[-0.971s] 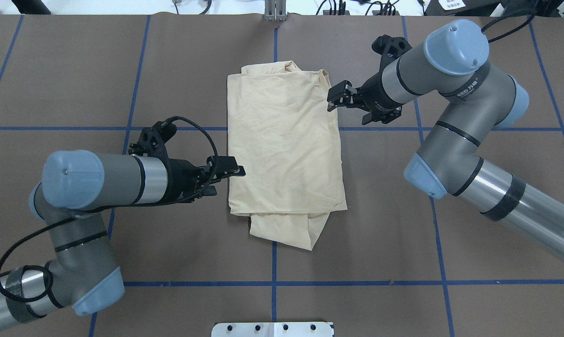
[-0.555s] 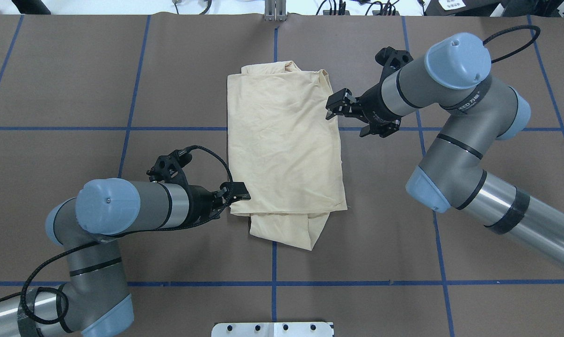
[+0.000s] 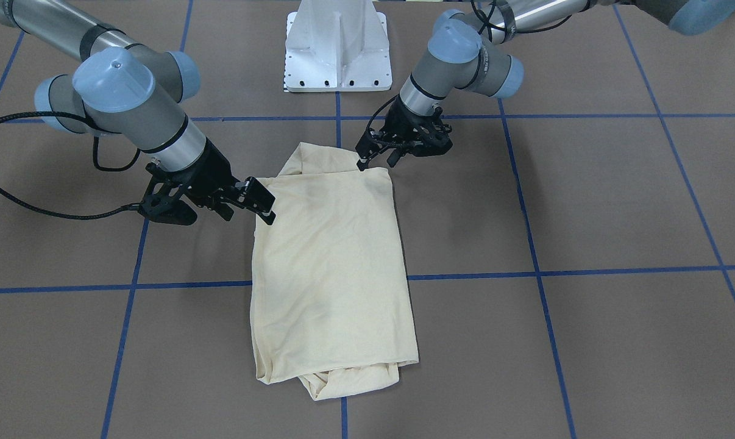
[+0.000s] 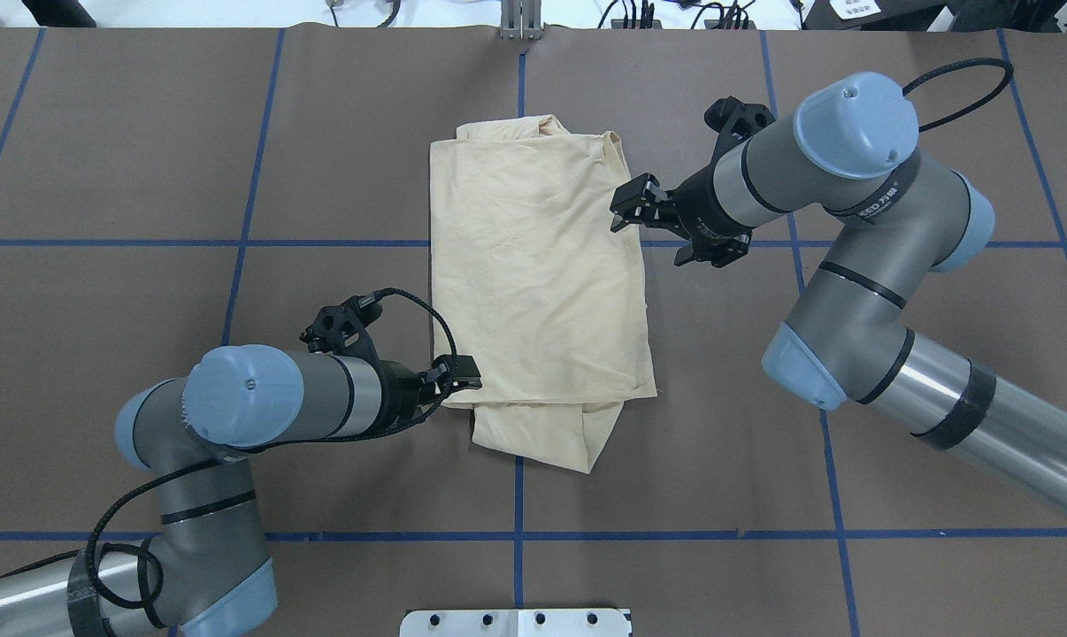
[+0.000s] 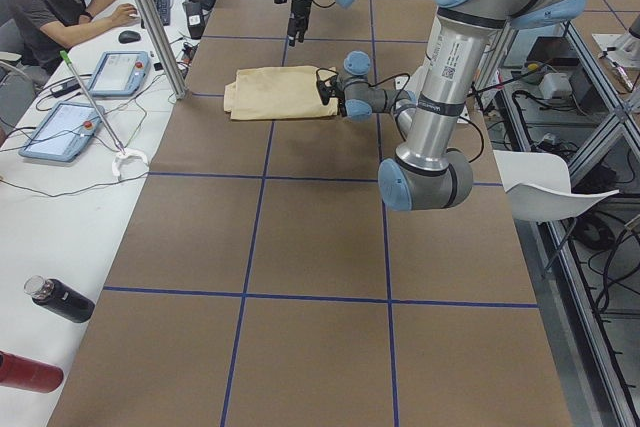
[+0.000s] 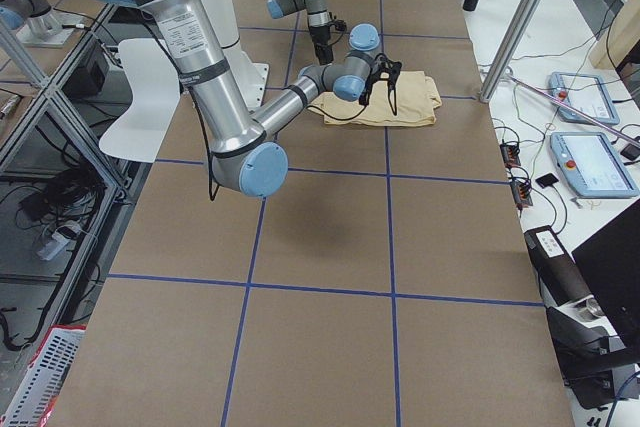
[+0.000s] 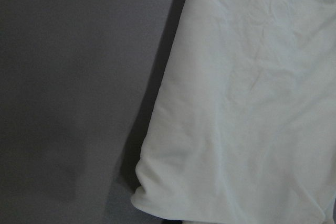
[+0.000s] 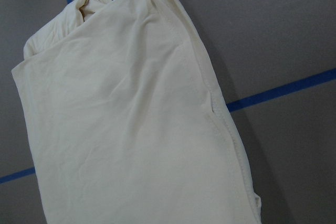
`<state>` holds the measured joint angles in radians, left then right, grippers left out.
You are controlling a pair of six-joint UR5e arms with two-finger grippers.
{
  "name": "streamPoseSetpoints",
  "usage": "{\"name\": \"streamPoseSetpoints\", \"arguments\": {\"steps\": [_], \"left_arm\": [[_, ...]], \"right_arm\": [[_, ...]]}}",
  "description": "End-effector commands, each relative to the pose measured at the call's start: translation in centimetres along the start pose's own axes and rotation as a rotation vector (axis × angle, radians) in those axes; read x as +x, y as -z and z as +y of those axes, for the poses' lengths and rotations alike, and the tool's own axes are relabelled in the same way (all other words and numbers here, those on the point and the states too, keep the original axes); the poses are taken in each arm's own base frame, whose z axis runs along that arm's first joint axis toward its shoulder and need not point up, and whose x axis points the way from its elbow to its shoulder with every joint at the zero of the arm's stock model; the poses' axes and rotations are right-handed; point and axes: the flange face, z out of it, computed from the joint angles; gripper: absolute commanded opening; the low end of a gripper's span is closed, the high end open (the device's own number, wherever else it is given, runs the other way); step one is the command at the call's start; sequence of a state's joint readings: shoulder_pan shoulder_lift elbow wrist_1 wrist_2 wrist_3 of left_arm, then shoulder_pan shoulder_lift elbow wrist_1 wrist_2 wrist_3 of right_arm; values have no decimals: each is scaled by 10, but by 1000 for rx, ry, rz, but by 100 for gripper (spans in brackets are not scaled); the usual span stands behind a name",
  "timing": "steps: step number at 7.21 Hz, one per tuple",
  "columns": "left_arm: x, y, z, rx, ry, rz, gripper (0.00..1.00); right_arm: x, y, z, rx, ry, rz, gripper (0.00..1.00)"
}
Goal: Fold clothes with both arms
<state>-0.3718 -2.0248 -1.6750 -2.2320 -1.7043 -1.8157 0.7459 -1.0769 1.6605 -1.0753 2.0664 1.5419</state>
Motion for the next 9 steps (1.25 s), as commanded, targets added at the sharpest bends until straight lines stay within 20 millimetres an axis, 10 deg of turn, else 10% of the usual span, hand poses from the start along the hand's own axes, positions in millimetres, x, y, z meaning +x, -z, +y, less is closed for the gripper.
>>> {"name": "streamPoseSetpoints", "arguments": {"steps": [1,6,9], "left_arm": [[-5,-8,-3,6,2,-19,84],[-5,-10,-2,11,4,-38,65],[-5,-11,1,6,2,-38,12]], "right_arm": [[-1,0,0,0,1,-1,99],[1,0,-1,0,-3,4,99],[3,-1,-1,-1,-5,6,99]]}}
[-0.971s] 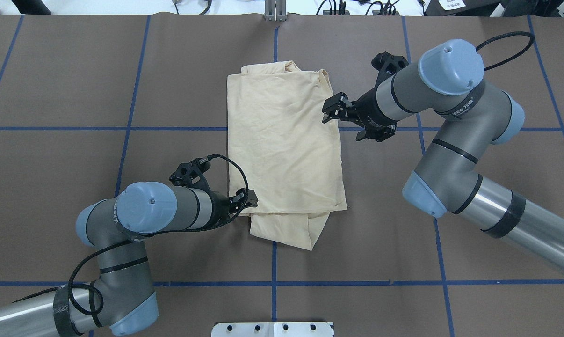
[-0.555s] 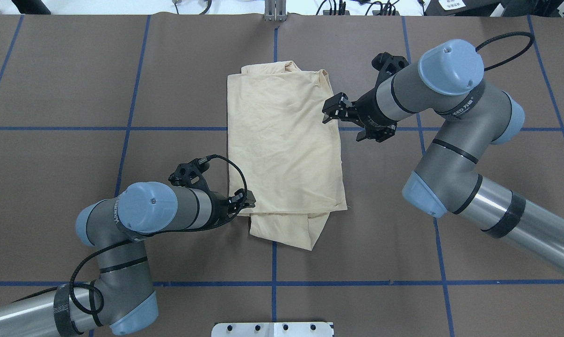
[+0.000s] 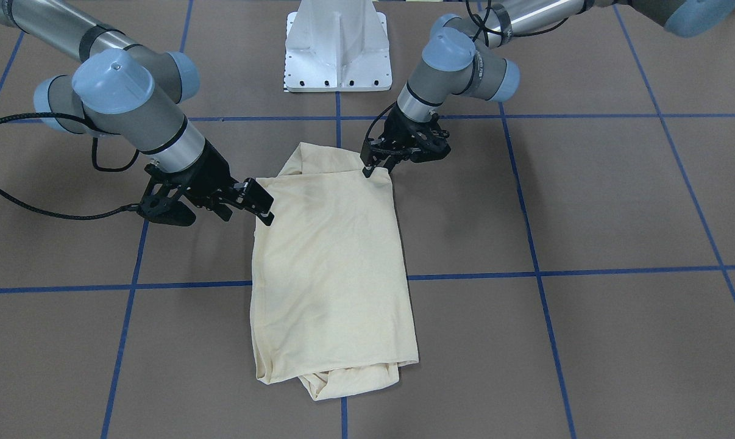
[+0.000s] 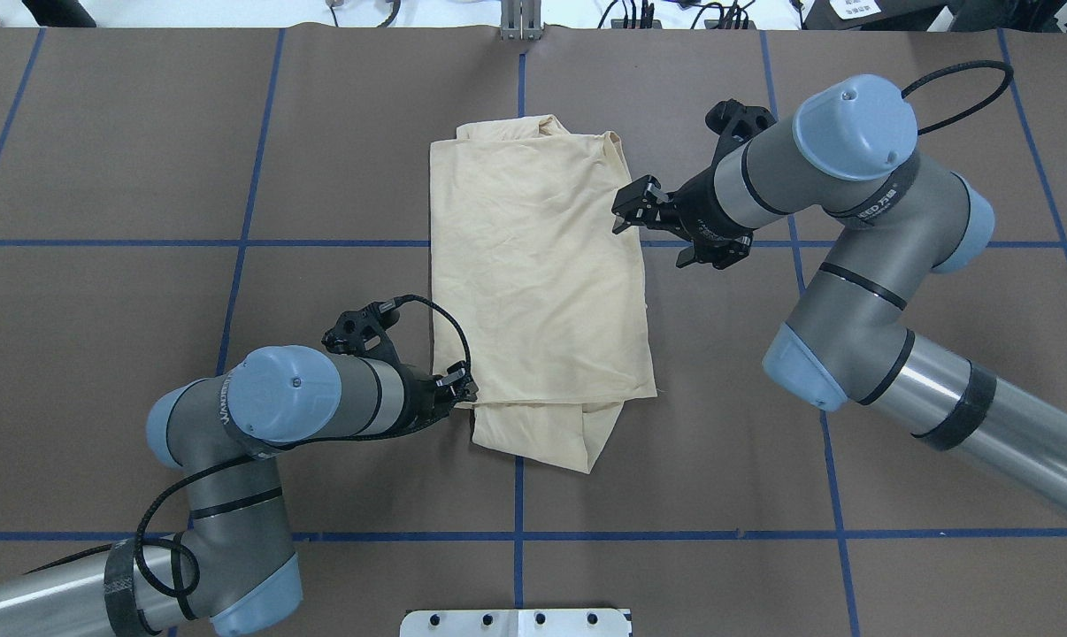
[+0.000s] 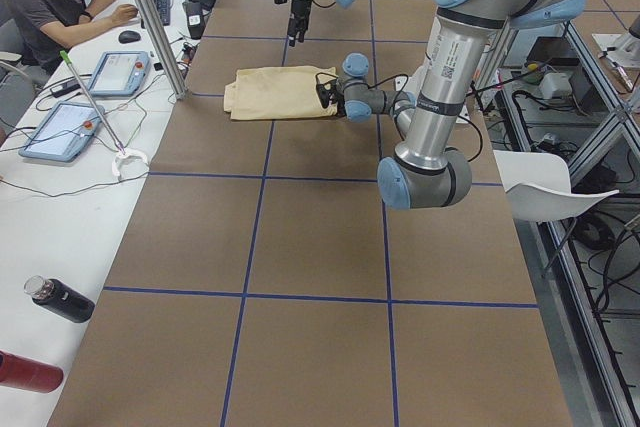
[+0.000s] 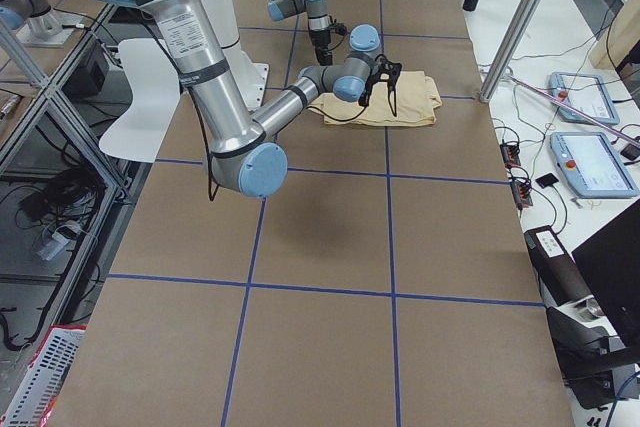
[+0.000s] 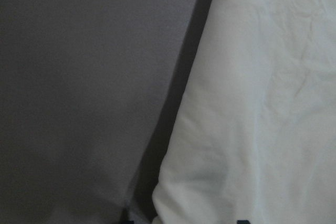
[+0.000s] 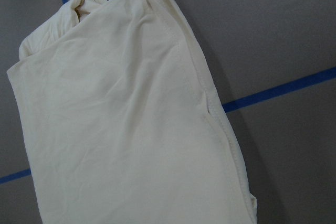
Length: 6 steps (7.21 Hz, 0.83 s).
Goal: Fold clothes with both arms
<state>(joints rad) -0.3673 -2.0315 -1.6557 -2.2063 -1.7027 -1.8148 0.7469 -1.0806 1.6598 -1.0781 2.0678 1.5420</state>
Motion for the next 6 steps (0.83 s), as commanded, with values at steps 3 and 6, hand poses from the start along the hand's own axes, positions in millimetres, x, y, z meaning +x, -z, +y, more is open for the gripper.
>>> {"name": "streamPoseSetpoints", "arguments": {"steps": [3,6], "left_arm": [[3,3,1,-1,-5,8,0],[3,6,0,-1,-11,8,0]], "right_arm": [[-1,-8,11,2,-88,4,99],[-15,-46,98,107,-269,91,100]]}}
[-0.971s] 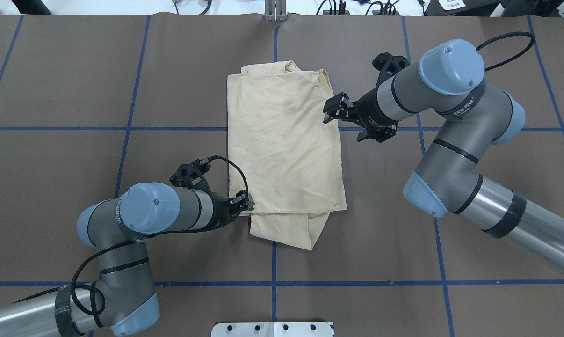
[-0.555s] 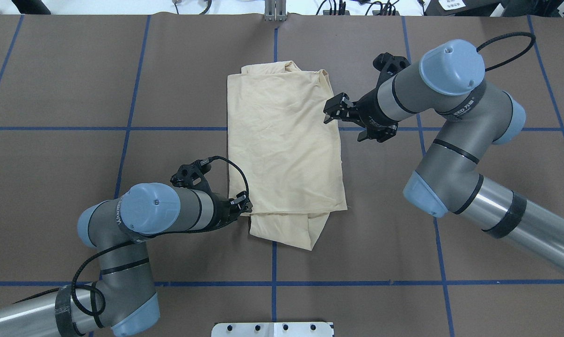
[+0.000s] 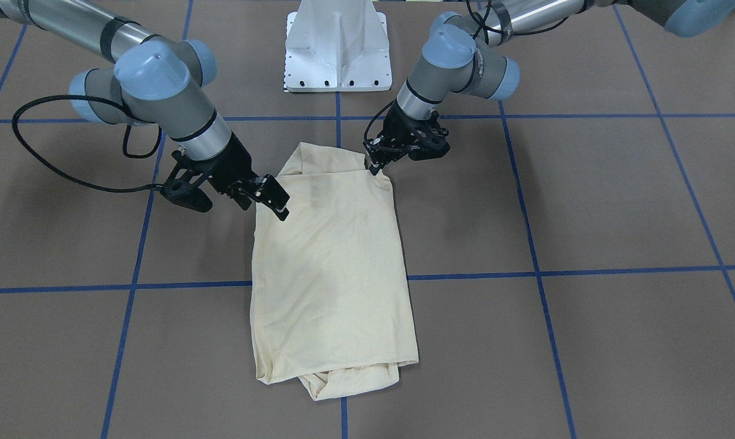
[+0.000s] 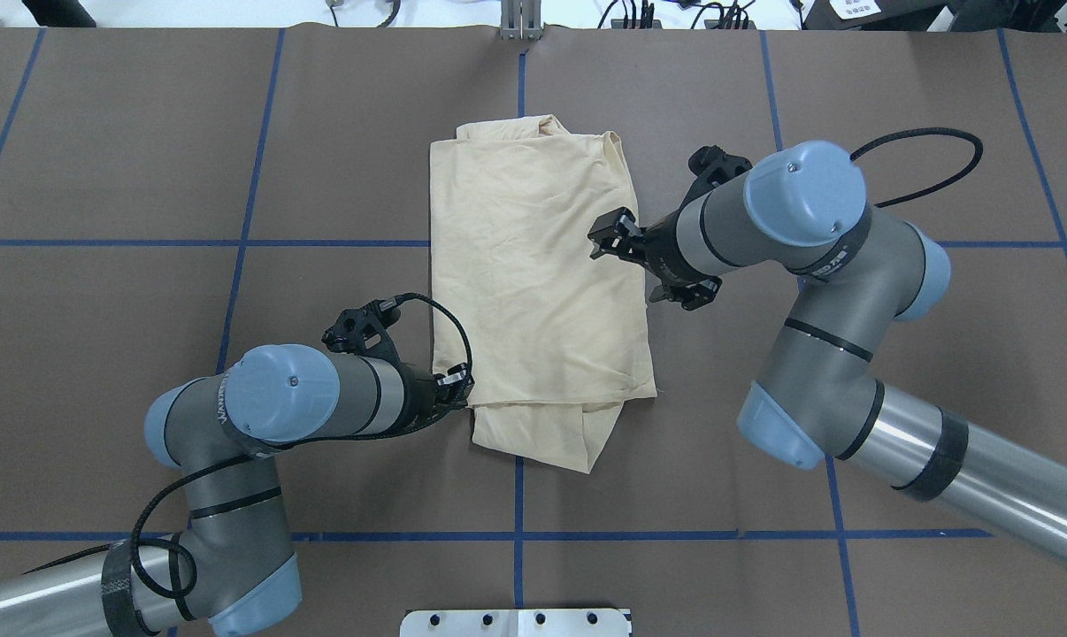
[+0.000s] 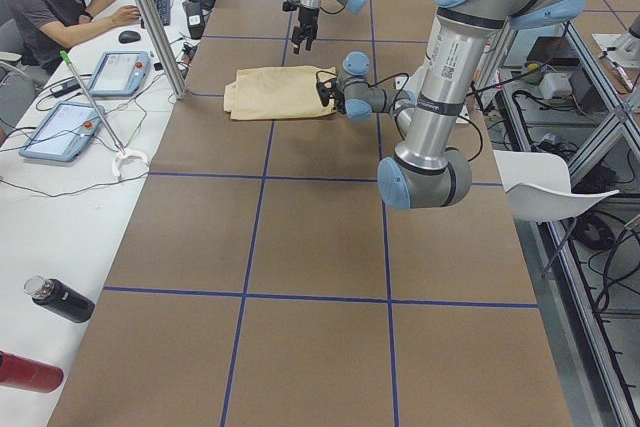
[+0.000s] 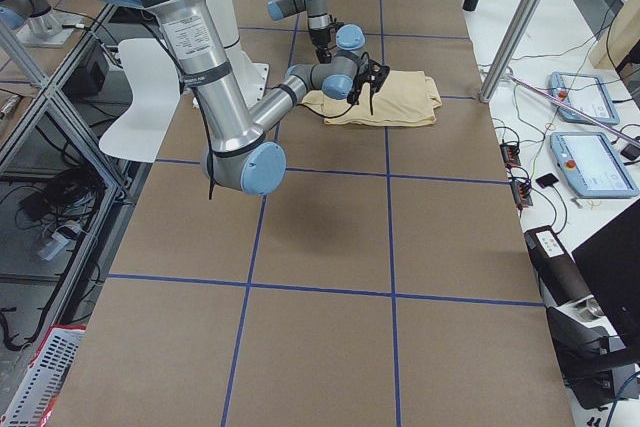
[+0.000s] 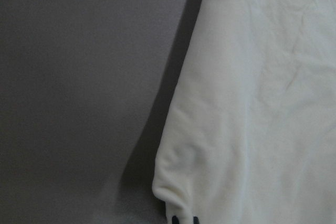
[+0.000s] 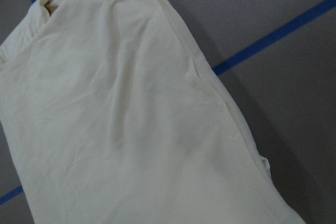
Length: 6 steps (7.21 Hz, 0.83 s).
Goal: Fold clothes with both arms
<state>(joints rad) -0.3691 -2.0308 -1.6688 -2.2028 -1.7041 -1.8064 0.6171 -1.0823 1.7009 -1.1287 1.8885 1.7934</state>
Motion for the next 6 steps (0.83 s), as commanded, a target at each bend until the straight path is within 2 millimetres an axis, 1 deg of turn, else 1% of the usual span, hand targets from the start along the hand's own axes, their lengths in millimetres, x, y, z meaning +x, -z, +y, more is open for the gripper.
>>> {"name": "streamPoseSetpoints", "arguments": {"steps": [1,2,3,4,5,6], "left_arm": [[-1,2,0,0,-2,0,0],[0,3,0,0,-3,2,0],[-1,2,0,0,-2,1,0],[-2,2,-1,1,-2,-1,0],[-2,2,-1,1,-2,-1,0],[-1,2,0,0,-2,0,0]], "right_arm": [[4,-11,76,74,-115,124,100],[9,-13,94,76,-168,165,100],[23,-28,119,93,-193,188,100],[32,-39,138,120,-167,192,100],[37,-45,144,120,-161,204,100],[43,-58,145,125,-157,229,99]]}}
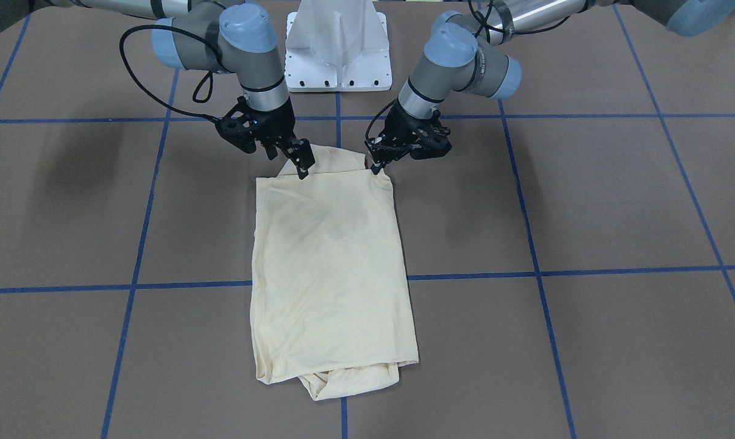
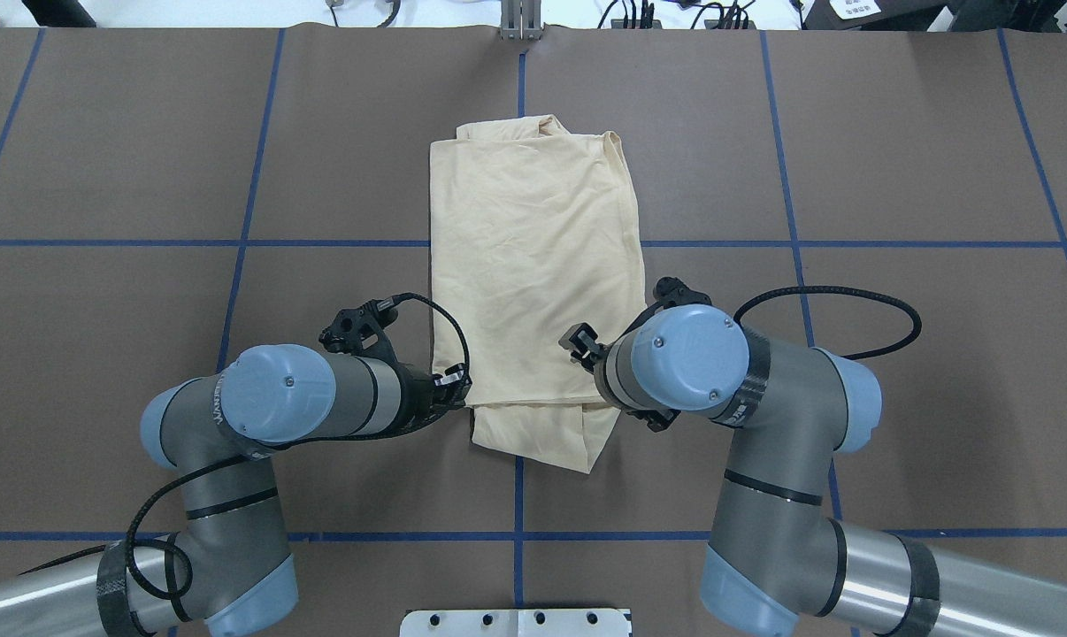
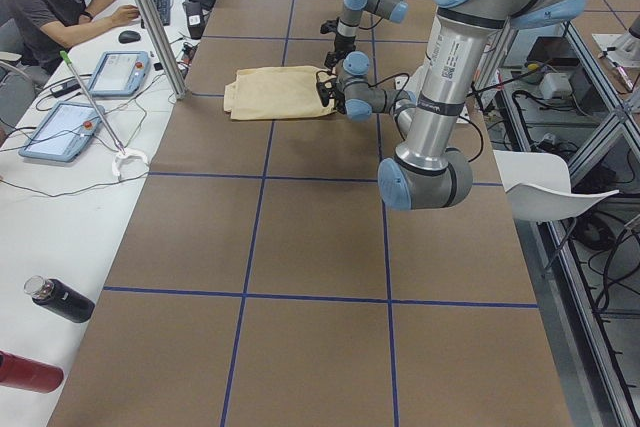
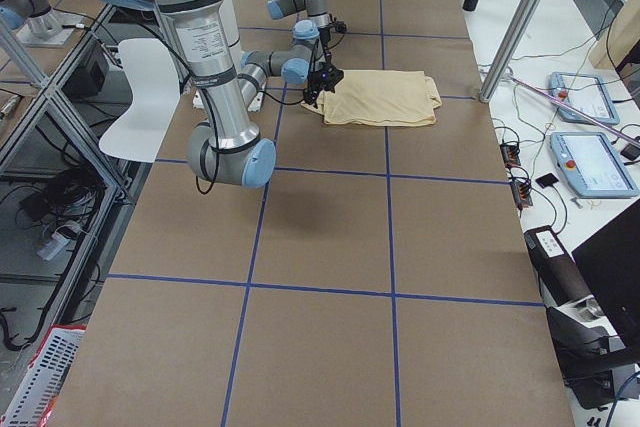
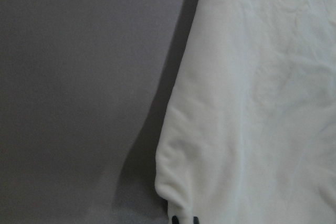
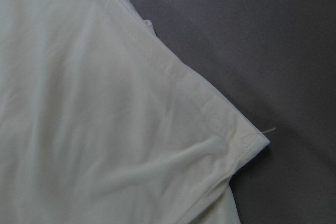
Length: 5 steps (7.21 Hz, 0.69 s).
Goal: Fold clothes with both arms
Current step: 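Grasp the shirt's near edge with both grippers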
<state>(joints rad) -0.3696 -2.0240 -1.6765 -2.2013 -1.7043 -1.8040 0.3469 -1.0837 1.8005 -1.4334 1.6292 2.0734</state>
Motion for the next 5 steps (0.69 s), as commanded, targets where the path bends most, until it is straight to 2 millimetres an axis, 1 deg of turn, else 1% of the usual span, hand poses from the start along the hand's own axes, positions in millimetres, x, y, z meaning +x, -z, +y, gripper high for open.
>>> {"name": "streamPoseSetpoints", "arguments": {"steps": [1,2,4,5], "left_arm": [[2,1,1,-1,-1,4,0],[3,1,1,-1,-2,5,0],[2,1,1,-1,-2,4,0],[2,1,1,-1,-4,4,0]], "right_arm": [[11,-31,6,24,15,48,99],[12,-35,5,27,18,55,99],[12,-36,4,28,19,57,98],[11,-35,3,28,20,55,92]]}}
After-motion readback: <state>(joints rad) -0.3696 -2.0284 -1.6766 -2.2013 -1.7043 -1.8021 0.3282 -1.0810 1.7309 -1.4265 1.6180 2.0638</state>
